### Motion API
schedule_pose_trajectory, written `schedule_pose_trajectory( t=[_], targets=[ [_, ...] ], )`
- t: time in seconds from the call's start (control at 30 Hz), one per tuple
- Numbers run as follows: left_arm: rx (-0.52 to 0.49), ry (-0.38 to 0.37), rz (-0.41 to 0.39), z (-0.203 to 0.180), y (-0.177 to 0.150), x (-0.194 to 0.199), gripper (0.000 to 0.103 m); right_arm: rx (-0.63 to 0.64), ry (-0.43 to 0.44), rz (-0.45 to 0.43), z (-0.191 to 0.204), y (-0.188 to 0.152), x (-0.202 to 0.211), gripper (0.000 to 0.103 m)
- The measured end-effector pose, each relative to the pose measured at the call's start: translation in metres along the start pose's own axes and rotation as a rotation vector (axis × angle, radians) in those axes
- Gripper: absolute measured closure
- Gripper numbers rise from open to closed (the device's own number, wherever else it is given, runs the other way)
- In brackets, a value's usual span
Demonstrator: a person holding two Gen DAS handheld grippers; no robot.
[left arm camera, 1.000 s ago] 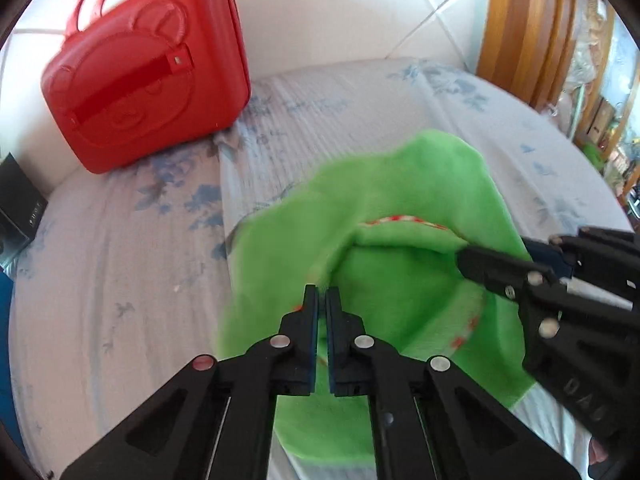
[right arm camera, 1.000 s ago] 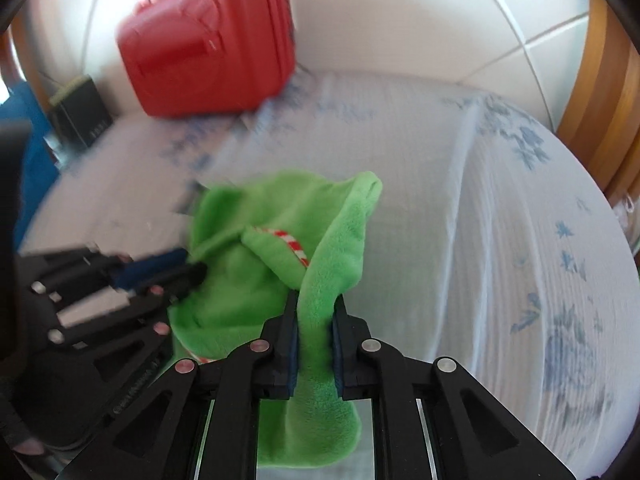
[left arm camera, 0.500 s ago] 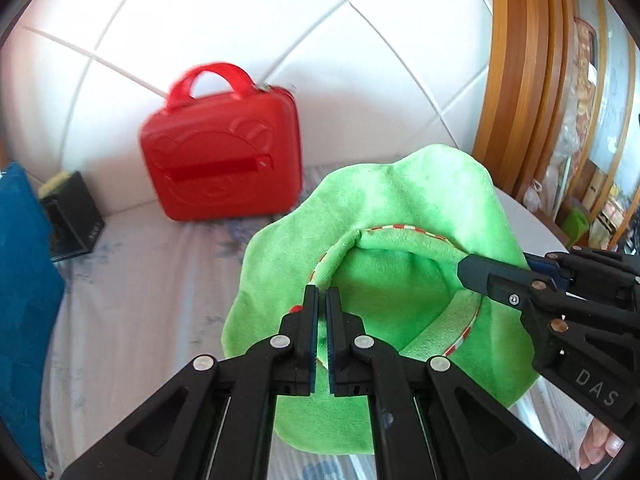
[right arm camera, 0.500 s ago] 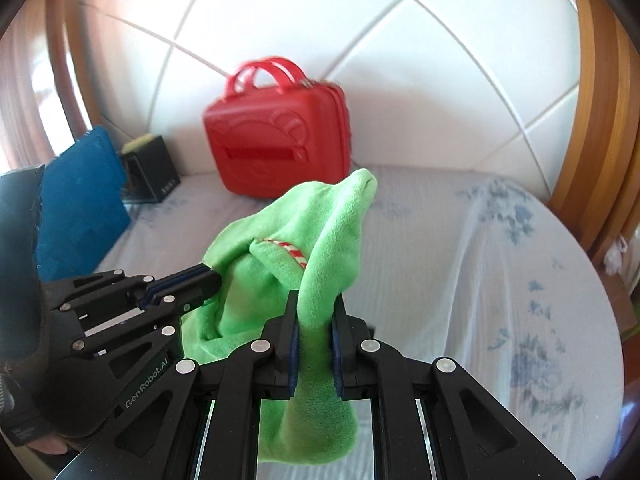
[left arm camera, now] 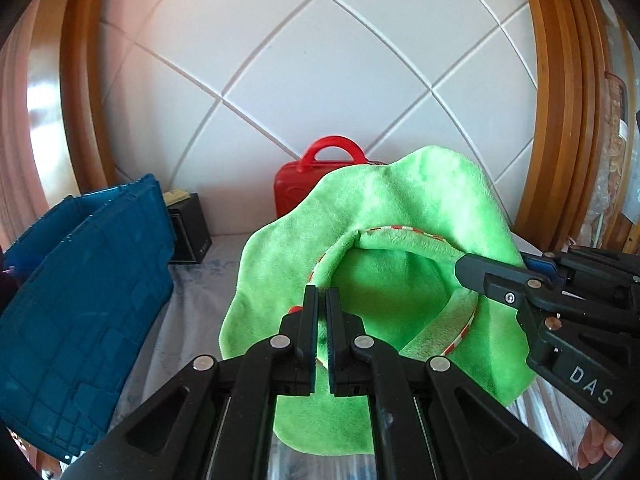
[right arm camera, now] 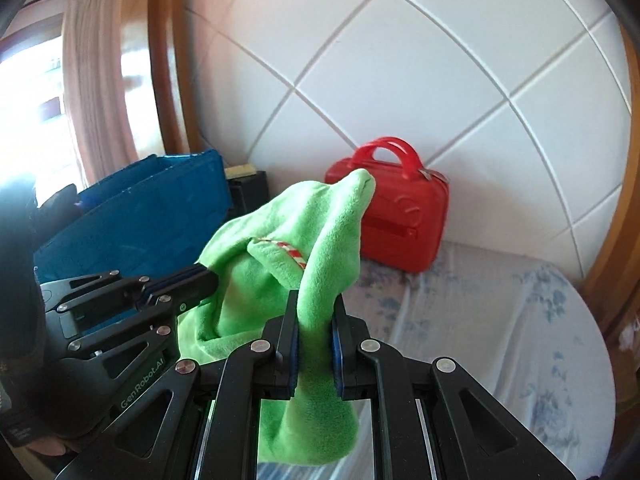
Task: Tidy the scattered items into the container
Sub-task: 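Lift the green plush hat with both grippers and carry it over the crate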
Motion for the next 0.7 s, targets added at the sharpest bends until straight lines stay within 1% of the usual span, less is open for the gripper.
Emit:
schedule_pose_trajectory(
  t=[0.13,0.27,0.4,0.47,0.57,0.7],
  targets=[
    [0.002,0.018,-0.045,0.054,0.002,0.032,0.099,0.03,0.015,-0.045,0.06,0.016,0.006,0.09],
    [-0.016,0.024,-0.089,0.113,-0.002,0.069,0.099,0.034,0.008,-0.073,0.121,0.024,0.009,0.091],
    [-0.033,0.013,-0.107,0.163,-0.007,0.105,0.099,0.043,-0.014,-0.094,0.183,0.03,0.012,0.091],
    [-0.041,0.015,-0.11,0.185,-0.01,0.116,0.099,0.042,-0.018,-0.102,0.214,0.033,0.013,0.091],
    [-0.033,0.018,-0.122,0.218,-0.012,0.132,0.099,0.056,-0.021,-0.113,0.251,0.04,0.013,0.091],
    [-0.022,0.035,-0.131,0.253,-0.011,0.148,0.099,0.074,-0.012,-0.126,0.288,0.052,0.01,0.091]
  ],
)
Point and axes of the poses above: each gripper's, at about its wrist camera, not at the fingertips, and x roughly against the way its jaws point, z to its left, y to its top, the point moved 5 cm from there along -x, roughly the way its jaws point, and after that the axes turned 4 degrees about -z, right-handed, at the moved point
